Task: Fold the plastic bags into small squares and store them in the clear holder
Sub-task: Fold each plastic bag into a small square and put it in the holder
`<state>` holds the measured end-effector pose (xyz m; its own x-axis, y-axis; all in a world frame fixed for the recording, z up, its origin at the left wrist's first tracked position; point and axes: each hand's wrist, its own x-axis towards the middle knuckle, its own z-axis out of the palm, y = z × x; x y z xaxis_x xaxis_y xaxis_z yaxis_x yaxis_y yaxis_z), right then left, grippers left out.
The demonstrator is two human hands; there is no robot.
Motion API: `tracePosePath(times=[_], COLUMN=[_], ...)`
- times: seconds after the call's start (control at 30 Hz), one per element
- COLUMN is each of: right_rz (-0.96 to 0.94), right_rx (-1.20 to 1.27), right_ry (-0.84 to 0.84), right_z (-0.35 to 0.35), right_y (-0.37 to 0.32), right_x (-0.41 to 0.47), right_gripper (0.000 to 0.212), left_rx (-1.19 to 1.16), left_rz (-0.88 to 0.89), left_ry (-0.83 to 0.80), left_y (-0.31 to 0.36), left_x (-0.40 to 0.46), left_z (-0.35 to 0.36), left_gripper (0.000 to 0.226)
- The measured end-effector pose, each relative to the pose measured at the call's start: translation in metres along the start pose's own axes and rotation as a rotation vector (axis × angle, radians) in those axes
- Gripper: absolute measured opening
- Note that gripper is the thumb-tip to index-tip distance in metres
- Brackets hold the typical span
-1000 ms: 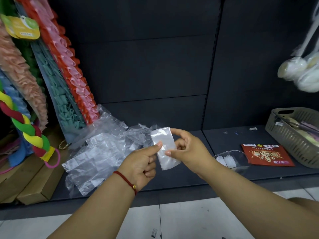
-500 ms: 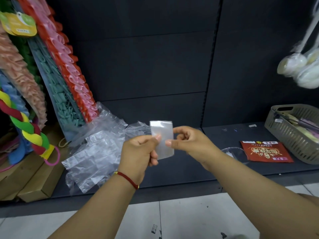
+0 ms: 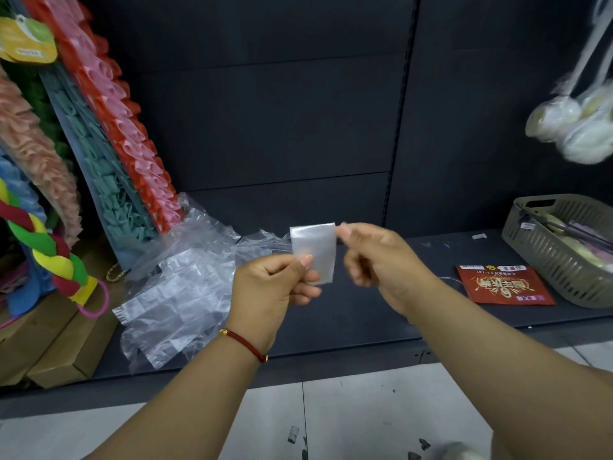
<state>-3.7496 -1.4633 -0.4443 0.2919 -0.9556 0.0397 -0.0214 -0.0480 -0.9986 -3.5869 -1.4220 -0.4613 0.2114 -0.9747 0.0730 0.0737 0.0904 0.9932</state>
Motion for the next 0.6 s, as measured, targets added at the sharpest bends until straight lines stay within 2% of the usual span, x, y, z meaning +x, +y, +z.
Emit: tracePosePath(times=[0.07,0.13,0.27,0.4,0.5,0.6], right_rz=[-0.014,-0.078,-0.218,-0.288,-0.282,-0.251], right_rx=[-0.031,0.009,0.126,0.108,0.067,-0.007], right_ry=[-0.114,-0.119,-0.018,0.012,0.045,0.083], right_z=[0.0022,0.0054,0.0056,0.0033,0.0045,0.006], right_y=[0.0028,0.0078,0.0075,0.0056,0.0057,0.0087], right_x=[-0.0032,-0.004,-0.006,-0.0071,-0.0069,-0.0071], right_gripper=[0.04,0.042,0.022,0.008,0.008,0.009], left_rx=[0.045,0.09,0.186,0.278,0.224,0.173], left_rz=[0.083,0.171,0.362,0.518,0.476,0.377], left_ry=[-0.013,-0.032,-0.036,-0.075,-0.081,-0.016], left_y=[0.0022,0.0039,0.0059,0.0066,0.0039,0.0021], left_x=[0.0006,0.0014,0.0035,0.0028,0.0016,-0.0014], left_z=[-0.0012,-0.0018,-0.0069,-0.0104,-0.0077,-0.0022], left_gripper=[0.012,0.014,0.016,0.018,0.009,0.011])
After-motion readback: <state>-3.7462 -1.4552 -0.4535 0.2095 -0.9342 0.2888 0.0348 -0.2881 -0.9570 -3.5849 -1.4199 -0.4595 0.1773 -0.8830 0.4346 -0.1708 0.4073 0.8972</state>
